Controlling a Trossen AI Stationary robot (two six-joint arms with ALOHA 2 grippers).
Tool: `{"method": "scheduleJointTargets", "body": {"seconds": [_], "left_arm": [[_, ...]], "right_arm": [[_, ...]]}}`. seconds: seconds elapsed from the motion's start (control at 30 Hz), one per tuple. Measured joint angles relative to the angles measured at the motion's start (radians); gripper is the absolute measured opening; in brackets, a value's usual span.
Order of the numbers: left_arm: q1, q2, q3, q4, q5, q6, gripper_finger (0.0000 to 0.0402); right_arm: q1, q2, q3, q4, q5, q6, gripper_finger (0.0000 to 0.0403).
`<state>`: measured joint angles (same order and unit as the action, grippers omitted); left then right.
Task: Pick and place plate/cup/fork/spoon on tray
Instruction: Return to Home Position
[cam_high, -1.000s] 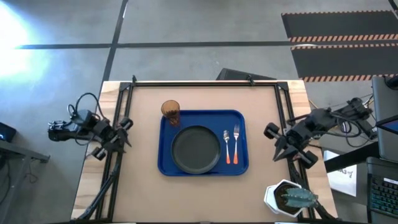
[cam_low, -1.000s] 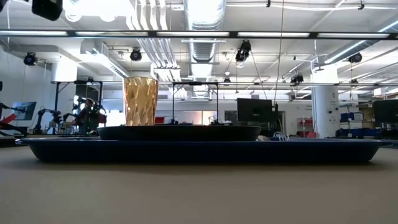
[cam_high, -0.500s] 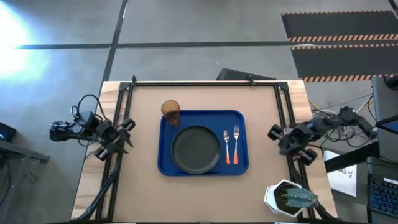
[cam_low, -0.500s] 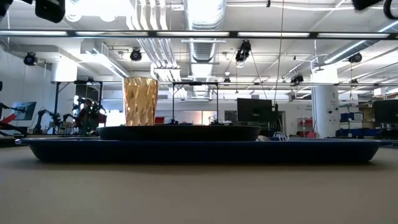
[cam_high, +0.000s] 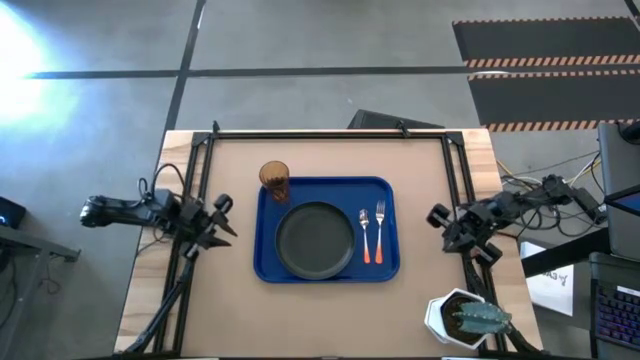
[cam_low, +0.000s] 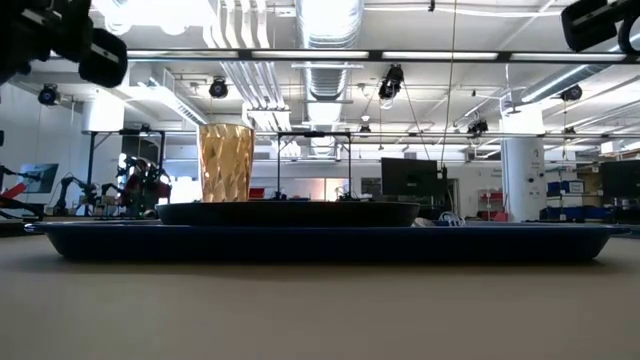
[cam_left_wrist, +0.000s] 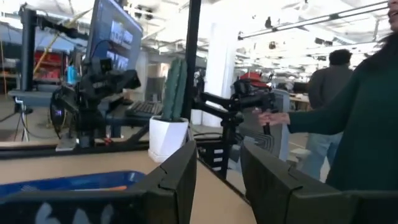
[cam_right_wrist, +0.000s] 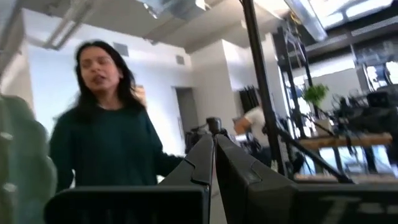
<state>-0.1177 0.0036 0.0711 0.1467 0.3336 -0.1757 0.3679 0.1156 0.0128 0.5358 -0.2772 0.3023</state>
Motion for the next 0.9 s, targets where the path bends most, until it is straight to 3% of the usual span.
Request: {"method": "scheduleJointTargets", "body": {"seconds": [0.23,0.47,0.63,0.9], "left_arm": [[0.003,-0.003,-0.061,0.108,-0.003,0.0,0.0107],[0.052,-0.002,-0.06,0.106,-0.005,0.03,0.0107],[0.117,-0.002,-0.06,0.097,-0.005,0.03,0.0107],[0.255,0.0,-0.06,0.098,-0.002,0.06,0.0107]], "right_arm": [[0.0,0.005,0.008,-0.028,0.048,0.016,0.0009],[-0.002,-0.004,0.031,-0.105,0.074,-0.192,0.0009],[-0.009,-0.031,0.031,-0.185,0.223,-0.198,0.0009],[-0.114,-0.115,0.034,-0.308,0.226,-0.264,0.0009]]}}
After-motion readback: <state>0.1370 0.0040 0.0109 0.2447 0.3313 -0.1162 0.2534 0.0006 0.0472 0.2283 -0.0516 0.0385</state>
